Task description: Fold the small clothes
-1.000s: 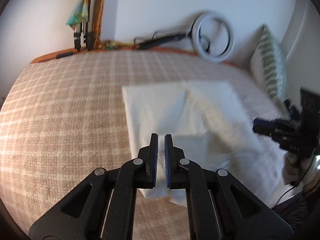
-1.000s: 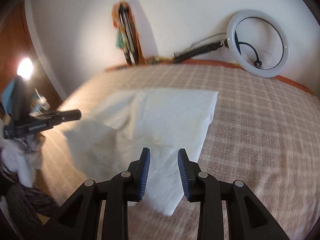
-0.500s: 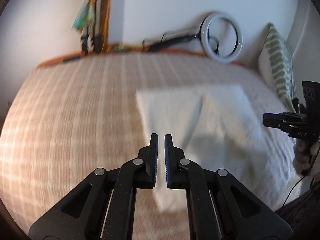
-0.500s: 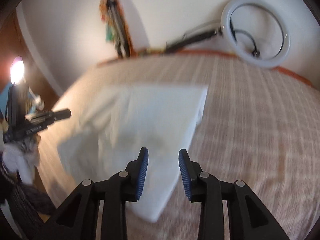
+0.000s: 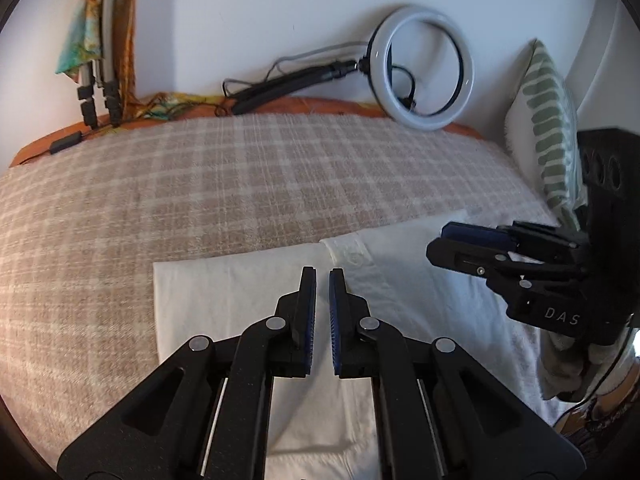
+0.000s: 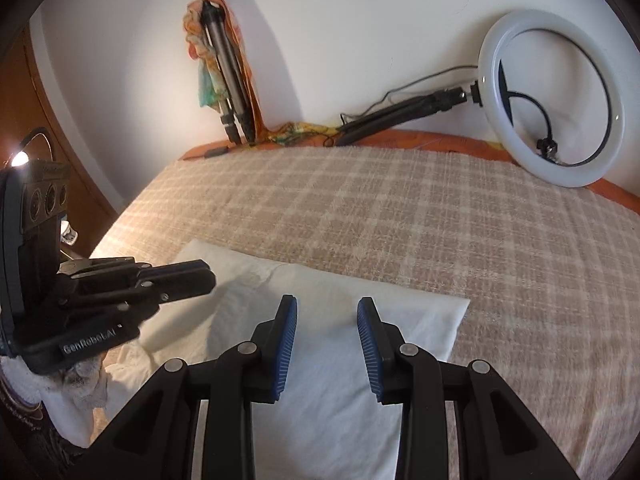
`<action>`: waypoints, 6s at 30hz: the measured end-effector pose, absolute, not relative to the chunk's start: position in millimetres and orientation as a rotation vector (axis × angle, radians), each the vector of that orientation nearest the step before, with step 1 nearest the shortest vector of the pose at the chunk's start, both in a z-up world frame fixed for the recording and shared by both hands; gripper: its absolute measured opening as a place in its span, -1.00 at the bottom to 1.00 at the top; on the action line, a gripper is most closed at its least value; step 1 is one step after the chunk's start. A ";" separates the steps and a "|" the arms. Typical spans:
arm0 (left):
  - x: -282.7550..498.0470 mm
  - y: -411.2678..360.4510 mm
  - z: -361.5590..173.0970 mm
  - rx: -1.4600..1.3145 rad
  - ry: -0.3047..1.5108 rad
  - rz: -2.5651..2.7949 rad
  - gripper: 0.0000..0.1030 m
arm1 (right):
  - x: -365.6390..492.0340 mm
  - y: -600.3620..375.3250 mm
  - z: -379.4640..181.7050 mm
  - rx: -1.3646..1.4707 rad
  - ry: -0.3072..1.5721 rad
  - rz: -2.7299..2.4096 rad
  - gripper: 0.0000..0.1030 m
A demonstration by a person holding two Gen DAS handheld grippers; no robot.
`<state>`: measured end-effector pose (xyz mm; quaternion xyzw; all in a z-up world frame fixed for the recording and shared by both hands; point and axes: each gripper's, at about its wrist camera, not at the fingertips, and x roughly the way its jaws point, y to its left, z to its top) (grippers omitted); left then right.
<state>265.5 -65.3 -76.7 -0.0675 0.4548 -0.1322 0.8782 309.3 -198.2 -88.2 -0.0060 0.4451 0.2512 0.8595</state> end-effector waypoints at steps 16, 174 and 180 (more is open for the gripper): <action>263.9 -22.0 -71.4 -0.197 0.977 -0.197 -0.92 | 314.8 -219.7 -102.4 -0.022 0.977 0.436 -0.37; 402.9 -311.7 -99.1 0.060 0.751 -0.302 -0.70 | 454.1 -532.9 -85.9 0.002 0.940 -0.005 -0.55; 367.6 -308.4 -67.7 0.074 0.697 -0.317 -0.70 | 432.8 -516.3 -47.4 -0.014 0.881 -0.002 -0.55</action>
